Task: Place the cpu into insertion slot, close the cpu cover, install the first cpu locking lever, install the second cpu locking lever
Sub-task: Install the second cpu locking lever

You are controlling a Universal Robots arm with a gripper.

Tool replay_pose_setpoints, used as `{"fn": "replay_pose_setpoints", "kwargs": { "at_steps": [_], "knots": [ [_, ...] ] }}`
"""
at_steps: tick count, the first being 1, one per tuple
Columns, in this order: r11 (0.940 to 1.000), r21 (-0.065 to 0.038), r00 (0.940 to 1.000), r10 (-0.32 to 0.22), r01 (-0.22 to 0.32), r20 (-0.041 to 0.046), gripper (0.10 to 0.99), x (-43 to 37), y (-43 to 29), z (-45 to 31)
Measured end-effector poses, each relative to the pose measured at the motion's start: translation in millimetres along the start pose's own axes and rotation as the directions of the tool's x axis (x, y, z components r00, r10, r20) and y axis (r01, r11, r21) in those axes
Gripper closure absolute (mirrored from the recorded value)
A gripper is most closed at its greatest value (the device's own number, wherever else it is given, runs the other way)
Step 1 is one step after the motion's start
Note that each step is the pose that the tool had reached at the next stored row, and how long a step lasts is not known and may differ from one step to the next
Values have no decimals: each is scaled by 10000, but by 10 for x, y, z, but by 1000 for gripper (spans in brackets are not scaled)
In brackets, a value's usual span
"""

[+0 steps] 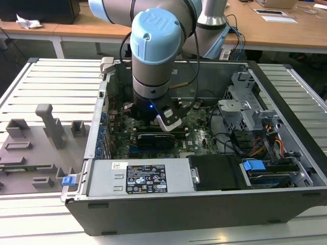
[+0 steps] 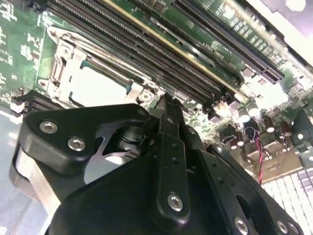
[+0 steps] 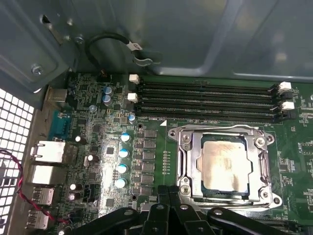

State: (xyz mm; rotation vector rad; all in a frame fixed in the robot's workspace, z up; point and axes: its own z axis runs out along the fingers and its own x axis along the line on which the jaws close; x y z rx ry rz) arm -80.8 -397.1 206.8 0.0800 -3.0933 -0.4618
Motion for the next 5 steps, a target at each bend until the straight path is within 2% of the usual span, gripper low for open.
{"fn": "replay_pose_setpoints", "kwargs": {
  "at_steps": [1, 5],
  "knots": [
    [10000, 1, 10000, 1, -1, 0, 976, 0, 12, -40],
    [10000, -1, 10000, 0, 0, 0, 976, 1, 34, -109]
  ]
}}
